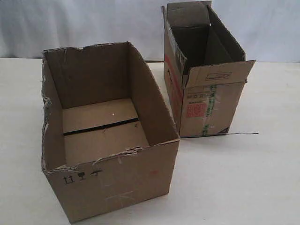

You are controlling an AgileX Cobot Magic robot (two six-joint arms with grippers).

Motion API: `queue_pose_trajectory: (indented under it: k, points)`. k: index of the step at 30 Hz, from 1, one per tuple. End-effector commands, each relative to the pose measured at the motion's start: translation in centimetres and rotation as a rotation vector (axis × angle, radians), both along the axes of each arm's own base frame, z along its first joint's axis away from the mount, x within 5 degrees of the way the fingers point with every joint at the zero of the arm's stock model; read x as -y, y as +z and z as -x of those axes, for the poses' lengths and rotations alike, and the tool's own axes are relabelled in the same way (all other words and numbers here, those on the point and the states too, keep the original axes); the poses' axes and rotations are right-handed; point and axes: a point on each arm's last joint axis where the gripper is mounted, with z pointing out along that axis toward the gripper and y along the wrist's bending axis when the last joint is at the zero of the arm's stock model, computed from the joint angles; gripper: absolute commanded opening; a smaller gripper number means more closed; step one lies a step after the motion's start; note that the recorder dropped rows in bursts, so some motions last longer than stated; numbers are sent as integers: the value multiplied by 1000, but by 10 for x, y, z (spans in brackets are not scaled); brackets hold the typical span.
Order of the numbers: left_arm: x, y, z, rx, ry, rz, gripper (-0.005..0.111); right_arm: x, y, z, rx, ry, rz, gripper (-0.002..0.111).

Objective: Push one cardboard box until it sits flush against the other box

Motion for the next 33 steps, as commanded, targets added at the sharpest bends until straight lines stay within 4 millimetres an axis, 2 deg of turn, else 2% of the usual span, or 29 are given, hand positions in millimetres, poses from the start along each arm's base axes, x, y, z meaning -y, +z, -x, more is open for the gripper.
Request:
queue_pose_trajectory:
  k: [1, 11, 13, 14, 16, 17, 20, 22, 23, 26, 28, 33]
  points:
    - [-1, 2, 1, 39, 6, -1, 0, 0, -1, 0, -3, 0, 2, 5]
    - [-1, 3, 2, 48, 8, 2, 0, 0, -1, 0, -2, -1, 5, 5]
    - [1, 1, 0, 2, -39, 73, 0, 0, -1, 0, -2, -1, 5, 5]
    - [4, 8, 1, -36, -63, 45, 0, 0, -1, 0, -2, -1, 5, 5]
    - [8, 28, 7, -162, -81, -129, 0, 0, -1, 0, -2, -1, 5, 5]
    - [8, 47, 14, -263, -74, -266, 0, 0, -1, 0, -2, -1, 5, 5]
    - [10, 78, 21, -365, -116, -408, 0, 0, -1, 0, -2, -1, 5, 5]
    - [21, 94, 15, -538, -271, -514, 0, 0, -1, 0, -2, -1, 5, 5]
    - [35, 96, 8, -641, -473, -608, 0, 0, -1, 0, -3, -1, 4, 5]
    - [56, 100, -5, -741, -790, -657, 0, 0, -1, 0, -3, -1, 4, 5]
    - [60, 107, -18, -771, -866, -694, 0, 0, -1, 0, -3, -1, 4, 5]
    - [65, 111, -22, -822, -978, -725, 0, 0, -1, 0, -3, -1, 4, 5]
